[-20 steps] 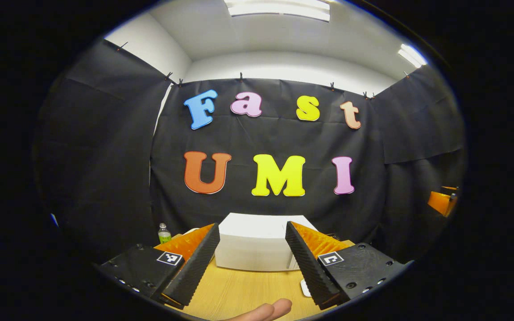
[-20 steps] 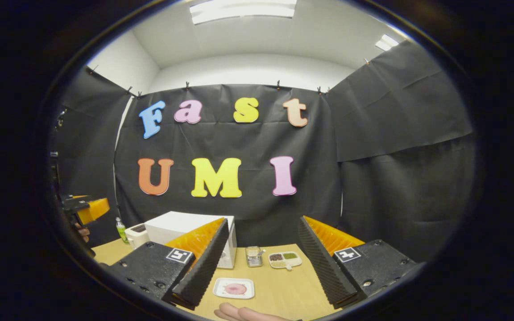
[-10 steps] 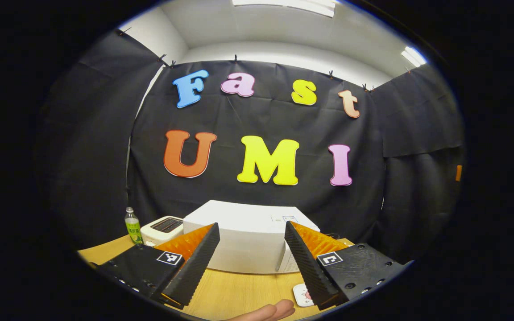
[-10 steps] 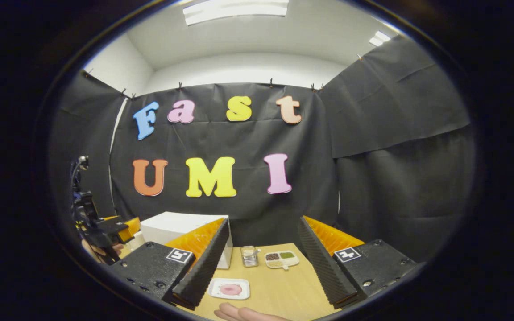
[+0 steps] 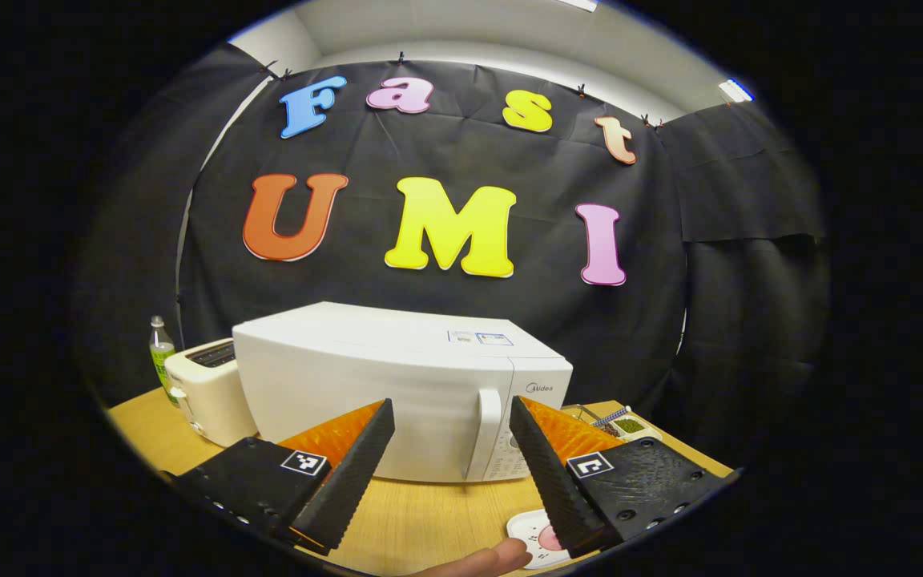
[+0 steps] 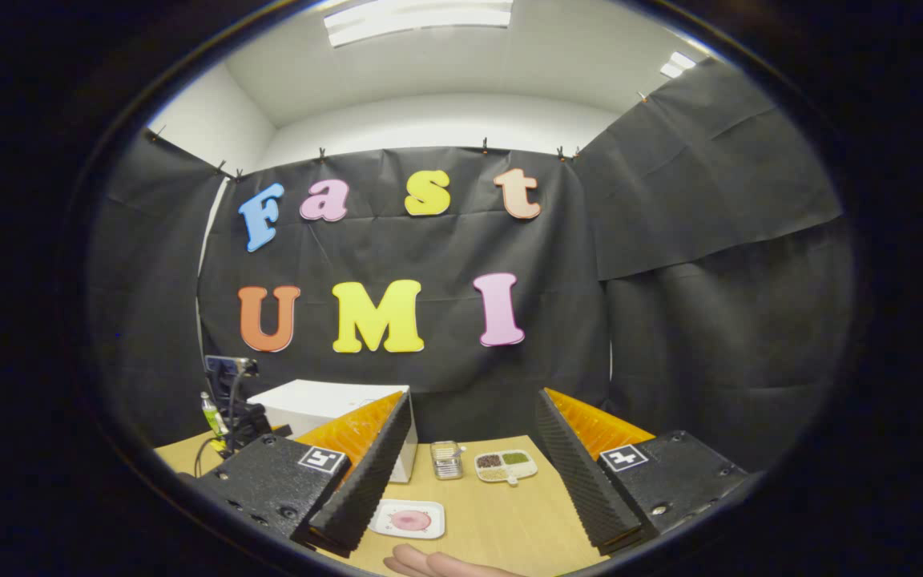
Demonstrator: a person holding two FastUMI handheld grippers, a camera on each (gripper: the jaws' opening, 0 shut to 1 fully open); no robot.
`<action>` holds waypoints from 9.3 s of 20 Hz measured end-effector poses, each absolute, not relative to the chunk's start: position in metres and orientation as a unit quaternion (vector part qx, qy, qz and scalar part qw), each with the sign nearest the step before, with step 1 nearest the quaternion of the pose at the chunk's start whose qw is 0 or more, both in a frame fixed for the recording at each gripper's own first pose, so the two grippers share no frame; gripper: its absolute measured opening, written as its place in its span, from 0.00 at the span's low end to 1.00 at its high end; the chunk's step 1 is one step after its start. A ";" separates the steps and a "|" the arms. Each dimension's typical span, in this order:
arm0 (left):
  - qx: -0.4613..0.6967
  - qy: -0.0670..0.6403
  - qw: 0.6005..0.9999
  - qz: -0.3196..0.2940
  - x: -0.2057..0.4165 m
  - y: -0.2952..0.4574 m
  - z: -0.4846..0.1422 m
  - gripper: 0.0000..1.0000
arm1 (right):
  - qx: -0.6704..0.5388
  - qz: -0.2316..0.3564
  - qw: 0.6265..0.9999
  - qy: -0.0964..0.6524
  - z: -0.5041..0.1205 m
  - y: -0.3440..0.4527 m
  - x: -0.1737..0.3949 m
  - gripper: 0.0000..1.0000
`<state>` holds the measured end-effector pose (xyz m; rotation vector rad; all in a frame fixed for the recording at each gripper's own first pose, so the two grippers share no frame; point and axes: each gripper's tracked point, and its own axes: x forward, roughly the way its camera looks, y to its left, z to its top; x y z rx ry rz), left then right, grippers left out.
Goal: Open the microwave oven with the left hand, put the food in, and close the microwave oven.
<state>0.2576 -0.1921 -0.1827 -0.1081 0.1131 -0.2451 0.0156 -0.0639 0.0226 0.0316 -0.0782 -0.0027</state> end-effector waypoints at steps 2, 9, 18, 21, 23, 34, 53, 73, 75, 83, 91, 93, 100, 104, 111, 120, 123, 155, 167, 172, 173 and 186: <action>-0.055 0.071 0.988 -0.124 0.271 -0.203 -0.205 0.93 | 0.016 0.001 0.999 -0.042 0.021 -0.067 0.016 0.91; -0.051 0.080 0.987 -0.127 0.313 -0.233 -0.246 0.88 | -0.004 -0.007 0.999 -0.035 0.000 -0.080 0.034 1.00; 0.026 0.069 0.993 -0.092 0.337 -0.235 -0.265 0.51 | 0.004 -0.014 1.000 -0.012 -0.028 -0.096 0.062 1.00; -0.011 0.077 0.991 -0.108 0.336 -0.242 -0.268 0.28 | 0.006 -0.014 1.000 -0.009 -0.035 -0.094 0.065 0.91; -0.014 0.080 0.990 -0.112 0.335 -0.241 -0.268 0.26 | 0.008 -0.013 1.000 -0.004 -0.038 -0.094 0.066 1.00; 0.005 0.080 0.991 -0.104 0.331 -0.242 -0.267 0.14 | 0.013 -0.013 1.000 -0.003 -0.043 -0.096 0.071 1.00; 0.002 0.126 0.977 -0.169 0.334 -0.246 -0.268 0.14 | 0.026 0.004 1.000 0.017 -0.067 -0.084 0.092 1.00; -0.001 0.211 0.968 -0.134 0.330 -0.231 -0.303 0.57 | 0.040 0.031 0.998 0.049 -0.095 -0.068 0.137 0.91; 0.030 0.185 0.974 -0.126 0.334 -0.232 -0.306 0.50 | 0.029 0.034 0.998 0.045 -0.093 -0.071 0.141 0.91; 0.020 0.129 0.987 -0.092 0.333 -0.241 -0.289 0.14 | 0.027 0.036 0.997 0.069 -0.117 -0.083 0.163 0.91; -0.006 0.095 0.990 -0.102 0.326 -0.241 -0.269 0.14 | 0.039 0.031 0.995 0.082 -0.127 -0.083 0.171 0.91; 0.004 0.088 0.990 -0.105 0.320 -0.239 -0.265 0.14 | 0.047 0.037 0.995 0.083 -0.127 -0.077 0.171 1.00; 0.009 0.015 0.987 -0.159 0.278 -0.230 -0.203 0.00 | 0.053 0.028 0.995 0.079 -0.127 -0.083 0.164 1.00; -0.018 0.022 0.982 -0.184 0.263 -0.219 -0.204 0.00 | 0.063 0.041 0.994 0.078 -0.124 -0.070 0.161 1.00; -0.022 0.020 0.985 -0.171 0.290 -0.225 -0.224 0.36 | 0.045 0.036 0.996 0.072 -0.122 -0.076 0.164 1.00; 0.029 0.083 0.989 -0.118 0.336 -0.237 -0.264 0.42 | 0.057 0.038 0.993 0.093 -0.148 -0.083 0.178 1.00; 0.034 0.074 0.991 -0.103 0.338 -0.240 -0.259 0.27 | 0.055 0.041 0.994 0.090 -0.148 -0.082 0.179 1.00; 0.016 0.084 0.996 -0.012 0.110 0.073 -0.260 0.00 | 0.007 0.084 0.966 0.245 -0.240 -0.003 0.150 1.00; -0.037 0.075 0.996 -0.031 0.076 0.148 -0.236 0.94 | -0.022 0.087 0.920 0.382 -0.306 0.014 0.160 1.00; -0.014 0.031 0.999 -0.019 0.047 0.130 -0.174 0.94 | -0.050 0.101 0.877 0.467 -0.342 0.006 0.182 0.99; -0.005 0.021 1.000 -0.018 0.043 0.126 -0.163 0.94 | -0.051 0.097 0.868 0.485 -0.351 0.001 0.186 0.86; 0.017 0.009 1.000 -0.006 0.039 0.094 -0.133 0.94 | 0.072 0.175 0.718 0.670 -0.398 0.001 0.204 0.04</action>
